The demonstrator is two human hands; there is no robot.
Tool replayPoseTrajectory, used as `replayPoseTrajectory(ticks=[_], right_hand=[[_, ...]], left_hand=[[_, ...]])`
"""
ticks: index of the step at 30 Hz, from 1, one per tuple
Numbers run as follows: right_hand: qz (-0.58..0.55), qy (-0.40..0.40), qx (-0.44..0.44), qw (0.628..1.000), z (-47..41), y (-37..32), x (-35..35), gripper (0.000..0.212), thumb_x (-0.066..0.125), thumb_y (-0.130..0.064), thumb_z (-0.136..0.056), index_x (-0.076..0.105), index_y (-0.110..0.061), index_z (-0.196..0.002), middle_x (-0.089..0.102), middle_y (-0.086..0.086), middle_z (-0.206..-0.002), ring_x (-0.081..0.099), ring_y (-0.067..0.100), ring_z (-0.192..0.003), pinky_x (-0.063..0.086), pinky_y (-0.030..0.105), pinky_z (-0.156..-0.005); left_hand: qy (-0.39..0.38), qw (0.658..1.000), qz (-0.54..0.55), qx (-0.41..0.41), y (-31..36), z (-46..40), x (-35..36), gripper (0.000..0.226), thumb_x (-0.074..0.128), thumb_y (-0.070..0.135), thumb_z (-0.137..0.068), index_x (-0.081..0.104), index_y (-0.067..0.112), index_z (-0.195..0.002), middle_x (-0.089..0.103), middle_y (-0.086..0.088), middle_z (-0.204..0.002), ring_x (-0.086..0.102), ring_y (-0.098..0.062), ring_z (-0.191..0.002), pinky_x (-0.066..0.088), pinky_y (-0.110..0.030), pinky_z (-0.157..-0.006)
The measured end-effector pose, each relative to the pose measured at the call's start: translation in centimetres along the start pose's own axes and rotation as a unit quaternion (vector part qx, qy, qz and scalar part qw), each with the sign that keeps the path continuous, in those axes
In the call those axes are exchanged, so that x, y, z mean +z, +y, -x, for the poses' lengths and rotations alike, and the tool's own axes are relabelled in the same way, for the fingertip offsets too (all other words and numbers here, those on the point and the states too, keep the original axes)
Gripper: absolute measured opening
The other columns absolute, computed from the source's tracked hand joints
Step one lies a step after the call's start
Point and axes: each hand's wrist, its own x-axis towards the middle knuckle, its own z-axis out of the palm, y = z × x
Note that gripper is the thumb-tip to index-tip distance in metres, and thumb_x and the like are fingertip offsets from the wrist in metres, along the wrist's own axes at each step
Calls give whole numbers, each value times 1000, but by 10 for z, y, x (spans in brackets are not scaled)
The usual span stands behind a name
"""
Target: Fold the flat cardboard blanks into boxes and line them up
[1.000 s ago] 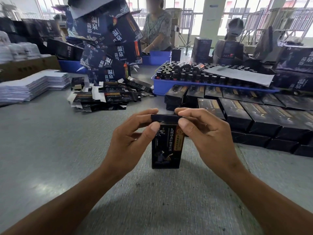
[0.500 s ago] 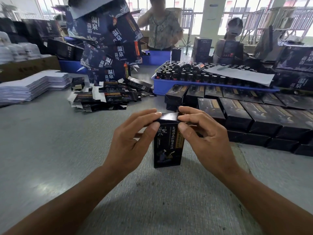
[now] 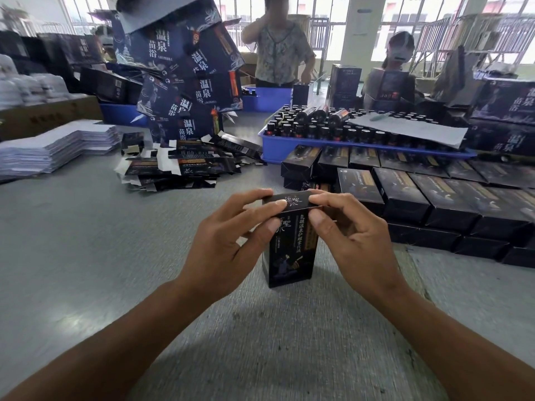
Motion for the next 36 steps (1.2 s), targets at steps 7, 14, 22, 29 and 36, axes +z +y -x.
replayPoseTrajectory(ticks=[7, 14, 22, 29, 36], right_hand=[[42, 15, -18, 999, 3, 4, 5, 22, 60, -25, -99, 67, -19, -119, 69, -12, -115, 67, 7, -107, 56, 22, -86], [145, -64, 10, 987, 15, 16, 13, 62, 57, -35, -101, 24, -57, -148, 49, -23, -134, 50, -18, -115, 48, 2, -80], [394, -177, -152, 889, 25, 16, 24, 78, 66, -54, -86, 30, -34, -152, 16, 0, -167, 48, 21, -134, 45, 37, -98], [475, -148, -188, 847, 21, 14, 22, 71, 79, -35, -83, 48, -26, -146, 48, 5, -153, 65, 28, -111, 62, 43, -75], [563, -113, -63, 816, -15, 25, 11, 67, 63, -42, -97, 32, -32, -156, 31, -8, -163, 70, 21, -73, 57, 32, -60]], left_hand=[[-61, 996, -10, -60, -9, 8, 3, 42, 54, 41, -97, 48, 32, -137, 62, -1, -129, 65, -7, -109, 59, -20, -74], [-95, 982, 57, -154, -20, 9, 1, 75, 63, 49, -84, 20, 67, -143, 61, 20, -121, 66, 1, -104, 57, -17, -76], [24, 893, 239, -381, -38, 0, -6, 69, 69, 30, -88, 37, 41, -149, 76, -9, -100, 75, -26, -89, 61, -48, -78], [-8, 839, 308, -448, -40, 0, 3, 63, 69, 41, -80, 48, 41, -139, 77, -11, -102, 75, -34, -89, 62, -47, -76], [-89, 904, 142, -394, -57, 8, 4, 54, 55, 55, -90, 45, 39, -140, 75, -2, -96, 74, -21, -74, 57, -32, -66]])
